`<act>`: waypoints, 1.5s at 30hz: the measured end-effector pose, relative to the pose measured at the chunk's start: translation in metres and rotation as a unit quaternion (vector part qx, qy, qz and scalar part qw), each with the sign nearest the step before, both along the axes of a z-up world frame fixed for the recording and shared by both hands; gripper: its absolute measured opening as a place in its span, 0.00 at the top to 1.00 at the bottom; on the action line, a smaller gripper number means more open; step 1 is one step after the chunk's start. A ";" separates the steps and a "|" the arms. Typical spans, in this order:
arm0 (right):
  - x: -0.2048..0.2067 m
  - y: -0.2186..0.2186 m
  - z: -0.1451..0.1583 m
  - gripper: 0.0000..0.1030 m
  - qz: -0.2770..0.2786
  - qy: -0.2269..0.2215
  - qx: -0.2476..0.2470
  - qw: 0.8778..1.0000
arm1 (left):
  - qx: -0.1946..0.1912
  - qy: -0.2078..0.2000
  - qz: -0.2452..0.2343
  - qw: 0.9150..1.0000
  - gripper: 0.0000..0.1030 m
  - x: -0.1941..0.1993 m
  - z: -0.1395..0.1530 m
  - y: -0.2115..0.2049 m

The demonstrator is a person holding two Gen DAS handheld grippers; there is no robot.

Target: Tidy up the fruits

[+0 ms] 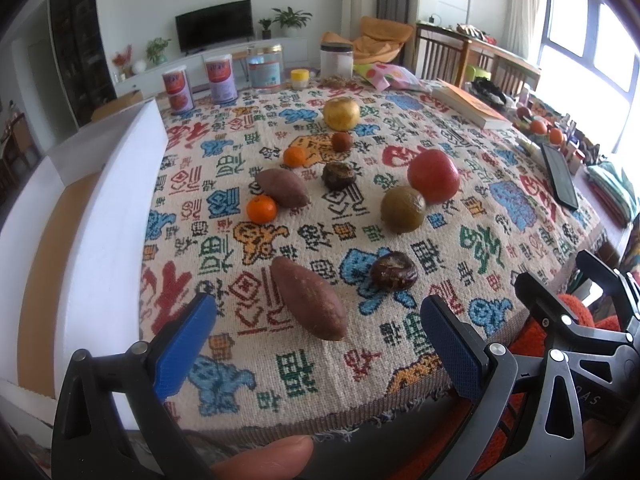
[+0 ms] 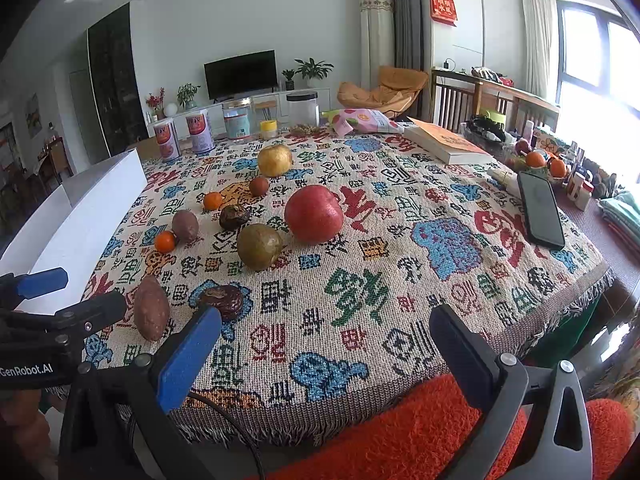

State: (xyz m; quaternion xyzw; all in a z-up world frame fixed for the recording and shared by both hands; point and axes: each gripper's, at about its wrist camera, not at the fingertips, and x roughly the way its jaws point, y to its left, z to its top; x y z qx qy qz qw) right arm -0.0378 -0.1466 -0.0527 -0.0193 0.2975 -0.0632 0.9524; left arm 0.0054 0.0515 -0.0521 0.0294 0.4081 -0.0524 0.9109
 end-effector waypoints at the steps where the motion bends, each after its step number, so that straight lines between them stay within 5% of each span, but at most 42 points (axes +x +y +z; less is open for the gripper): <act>1: 0.000 0.000 0.000 0.00 0.000 0.000 0.000 1.000 | 0.000 0.000 0.000 1.000 0.01 0.000 0.000 0.000; 45: 0.000 -0.002 0.000 0.00 -0.001 0.001 0.001 1.000 | -0.004 0.011 0.001 1.000 0.01 0.000 -0.003 0.002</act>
